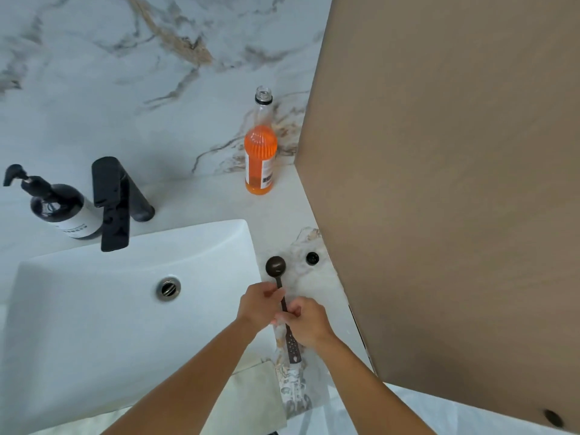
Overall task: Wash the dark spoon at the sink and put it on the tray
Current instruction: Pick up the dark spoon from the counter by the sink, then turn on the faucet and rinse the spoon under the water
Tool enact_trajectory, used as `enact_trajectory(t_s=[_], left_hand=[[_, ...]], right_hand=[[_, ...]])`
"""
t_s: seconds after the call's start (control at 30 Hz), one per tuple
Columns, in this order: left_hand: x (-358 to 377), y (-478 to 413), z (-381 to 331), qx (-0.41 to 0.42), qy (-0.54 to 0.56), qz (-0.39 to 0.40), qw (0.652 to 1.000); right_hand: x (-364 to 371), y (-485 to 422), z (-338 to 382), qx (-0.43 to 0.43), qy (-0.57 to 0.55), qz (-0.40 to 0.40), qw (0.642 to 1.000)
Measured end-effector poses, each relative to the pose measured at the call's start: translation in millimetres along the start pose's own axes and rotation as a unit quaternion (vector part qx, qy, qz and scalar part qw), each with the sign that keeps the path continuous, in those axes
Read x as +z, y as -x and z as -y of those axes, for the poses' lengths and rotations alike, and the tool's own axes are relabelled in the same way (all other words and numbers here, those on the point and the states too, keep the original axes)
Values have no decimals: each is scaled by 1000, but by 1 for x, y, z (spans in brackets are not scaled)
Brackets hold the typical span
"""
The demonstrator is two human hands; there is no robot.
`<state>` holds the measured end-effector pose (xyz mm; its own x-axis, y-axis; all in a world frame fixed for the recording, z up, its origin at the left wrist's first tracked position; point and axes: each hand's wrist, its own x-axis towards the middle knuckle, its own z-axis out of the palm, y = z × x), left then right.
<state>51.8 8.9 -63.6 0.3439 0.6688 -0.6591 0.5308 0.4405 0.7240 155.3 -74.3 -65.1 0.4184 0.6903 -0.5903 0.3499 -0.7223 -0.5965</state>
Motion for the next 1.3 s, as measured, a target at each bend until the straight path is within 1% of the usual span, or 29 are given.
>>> enact_trajectory(t_s=[0.13, 0.23, 0.27, 0.33, 0.4, 0.43, 0.47, 0.53, 0.6, 0.63, 0.7, 0.77, 0.8, 0.87, 0.9, 1.0, 1.1, 1.2, 1.3], left_hand=[[-30, 7, -1, 13, 101, -13, 995], [-64, 21, 5, 33, 229, 4, 973], [-76, 26, 9, 45, 256, 4, 966], [-105, 35, 22, 60, 282, -13, 957], [-124, 39, 32, 46, 300, -32, 952], [-136, 41, 39, 37, 308, -47, 949], [-147, 42, 46, 27, 315, -60, 947], [-165, 43, 57, 12, 333, -84, 939], [-178, 43, 67, 5, 350, -102, 931], [-183, 43, 71, 4, 357, -108, 928], [-190, 42, 77, 2, 361, -117, 925], [-194, 40, 81, 1, 360, -124, 924], [-195, 39, 82, 1, 363, -128, 923], [-197, 37, 85, 1, 371, -132, 919], [-198, 36, 85, 3, 374, -132, 918], [-199, 33, 86, 10, 376, -126, 918], [-198, 31, 86, 18, 389, -122, 913], [-199, 29, 87, 23, 406, -121, 906], [-200, 28, 87, 27, 415, -121, 902]], right_hand=[[10, 13, 23, -30, -34, 41, 998], [30, 21, 49, -55, -72, 69, 994], [37, 23, 59, -57, -83, 82, 992], [54, 24, 80, -52, -86, 127, 987], [59, 21, 96, -46, -54, 158, 985], [62, 18, 108, -50, -40, 157, 985], [64, 13, 123, -58, -31, 141, 988], [67, 4, 160, -86, -36, 81, 992], [71, -3, 206, -119, -66, 34, 990], [75, -6, 229, -134, -84, 32, 987], [85, -10, 271, -142, -132, 70, 979], [96, -11, 304, -113, -171, 122, 971], [101, -12, 315, -98, -167, 132, 972], [107, -14, 327, -67, -165, 126, 976], [108, -15, 330, -50, -189, 126, 973], [106, -18, 332, -7, -300, 134, 945], [100, -24, 336, 26, -371, 129, 919], [98, -27, 337, 43, -388, 132, 911], [102, -26, 337, 48, -393, 111, 911]])
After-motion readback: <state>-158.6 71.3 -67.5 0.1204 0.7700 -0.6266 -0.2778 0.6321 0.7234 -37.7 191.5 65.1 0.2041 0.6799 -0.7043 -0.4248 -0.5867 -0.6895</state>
